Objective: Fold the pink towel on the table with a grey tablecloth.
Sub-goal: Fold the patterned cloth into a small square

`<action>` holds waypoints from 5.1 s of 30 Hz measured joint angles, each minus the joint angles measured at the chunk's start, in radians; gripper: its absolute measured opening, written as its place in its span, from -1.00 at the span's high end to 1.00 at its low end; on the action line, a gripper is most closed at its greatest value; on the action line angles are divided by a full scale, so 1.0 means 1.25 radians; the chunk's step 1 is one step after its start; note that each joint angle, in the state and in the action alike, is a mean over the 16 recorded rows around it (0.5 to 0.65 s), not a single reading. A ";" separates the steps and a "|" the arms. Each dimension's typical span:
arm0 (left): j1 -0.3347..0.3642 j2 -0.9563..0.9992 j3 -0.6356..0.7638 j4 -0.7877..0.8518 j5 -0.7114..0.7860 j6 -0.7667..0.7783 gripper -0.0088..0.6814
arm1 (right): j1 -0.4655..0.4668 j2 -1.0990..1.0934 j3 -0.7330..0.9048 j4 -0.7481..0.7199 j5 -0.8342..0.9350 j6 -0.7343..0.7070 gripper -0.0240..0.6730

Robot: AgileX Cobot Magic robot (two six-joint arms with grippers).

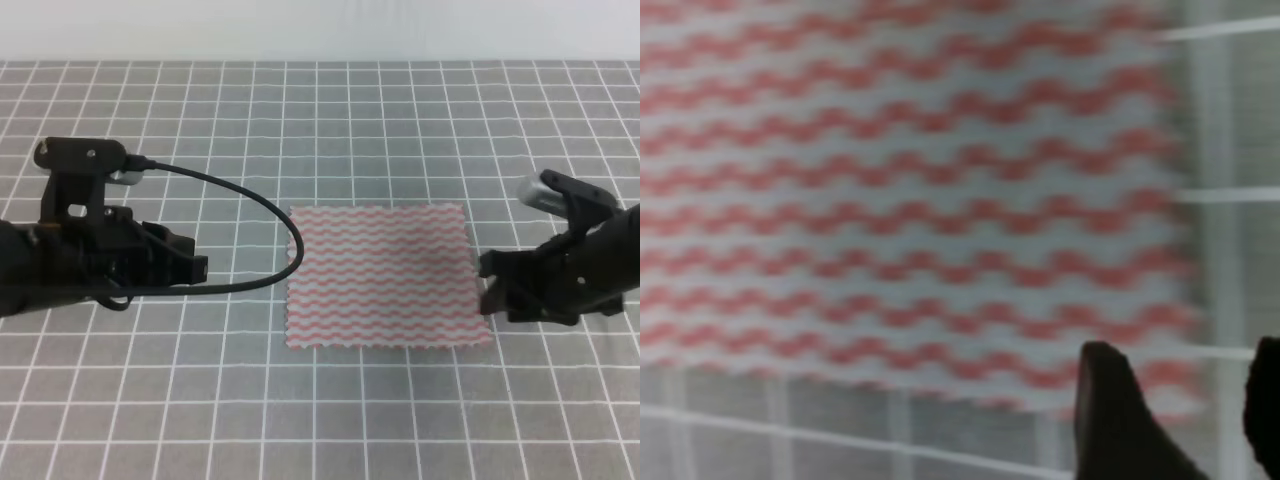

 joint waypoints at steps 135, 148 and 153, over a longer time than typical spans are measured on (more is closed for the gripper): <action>-0.230 0.150 -0.001 0.068 -0.088 0.577 -0.07 | -0.019 0.116 -0.246 0.148 0.210 -0.214 0.98; -0.239 0.206 -0.008 0.133 -0.118 0.572 -0.07 | -0.019 0.117 -0.276 0.153 0.191 -0.228 0.98; -0.244 0.235 -0.029 0.138 -0.126 0.570 -0.07 | -0.019 0.118 -0.279 0.155 0.183 -0.229 0.98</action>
